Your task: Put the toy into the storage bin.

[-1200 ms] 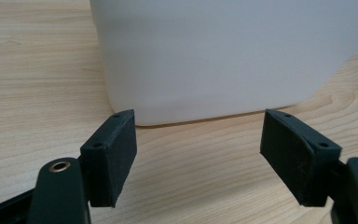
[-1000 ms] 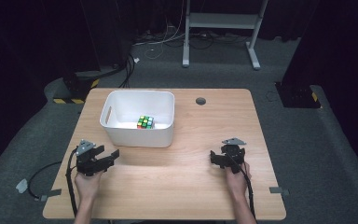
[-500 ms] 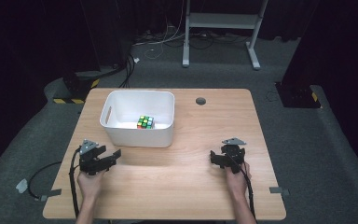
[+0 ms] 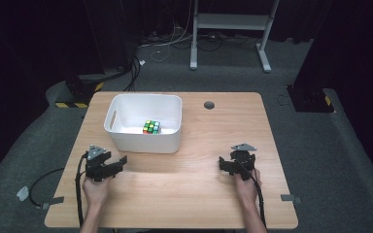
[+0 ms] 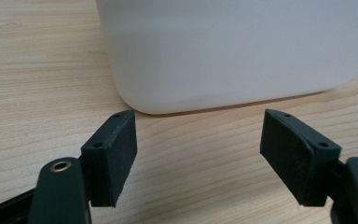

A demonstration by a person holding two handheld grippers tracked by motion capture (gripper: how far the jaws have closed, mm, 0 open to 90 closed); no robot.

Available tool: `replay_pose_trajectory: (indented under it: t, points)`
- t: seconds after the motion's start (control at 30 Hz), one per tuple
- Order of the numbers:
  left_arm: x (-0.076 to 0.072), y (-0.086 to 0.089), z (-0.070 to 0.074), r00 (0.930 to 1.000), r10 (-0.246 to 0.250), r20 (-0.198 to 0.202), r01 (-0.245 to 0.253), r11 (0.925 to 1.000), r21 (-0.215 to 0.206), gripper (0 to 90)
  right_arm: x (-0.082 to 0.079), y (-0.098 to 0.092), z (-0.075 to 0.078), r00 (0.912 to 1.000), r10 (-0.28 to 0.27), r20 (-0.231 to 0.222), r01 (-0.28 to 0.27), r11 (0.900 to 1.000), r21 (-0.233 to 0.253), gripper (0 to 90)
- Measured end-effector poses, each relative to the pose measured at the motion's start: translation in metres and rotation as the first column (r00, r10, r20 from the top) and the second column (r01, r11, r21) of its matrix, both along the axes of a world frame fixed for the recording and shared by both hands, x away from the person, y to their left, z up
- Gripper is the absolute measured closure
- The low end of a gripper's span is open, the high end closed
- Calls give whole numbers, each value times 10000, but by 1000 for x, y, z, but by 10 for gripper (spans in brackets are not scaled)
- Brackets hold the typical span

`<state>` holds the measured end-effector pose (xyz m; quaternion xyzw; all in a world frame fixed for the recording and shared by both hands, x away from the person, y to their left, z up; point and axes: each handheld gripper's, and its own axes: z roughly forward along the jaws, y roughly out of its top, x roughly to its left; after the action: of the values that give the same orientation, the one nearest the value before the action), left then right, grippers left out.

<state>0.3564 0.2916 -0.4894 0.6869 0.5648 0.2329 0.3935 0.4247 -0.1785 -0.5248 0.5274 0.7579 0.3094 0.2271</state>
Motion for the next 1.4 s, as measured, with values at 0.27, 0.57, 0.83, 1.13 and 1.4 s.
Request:
replay_pose_trajectory:
  t: [0.27,0.57,0.83,1.13,1.4]
  points:
    - [4,-2,-6,9999,83,-77,-82,9998,200,274,0,0,0,10000,0,-2,0,10000,-1,136]
    - [10,-1,-12,9993,301,-212,-293,9988,384,276,0,0,0,10000,0,-1,0,10000,1,137]
    - [13,-2,-18,9988,341,-353,-319,9977,597,277,0,0,0,10000,1,0,-1,10000,-1,137]
    - [17,1,-24,9978,504,-436,-472,9964,709,279,0,0,0,10000,-1,-3,1,10000,1,137]
    - [19,1,-30,9965,607,-570,-561,9953,791,279,0,0,0,10000,0,-4,0,10000,-1,137]
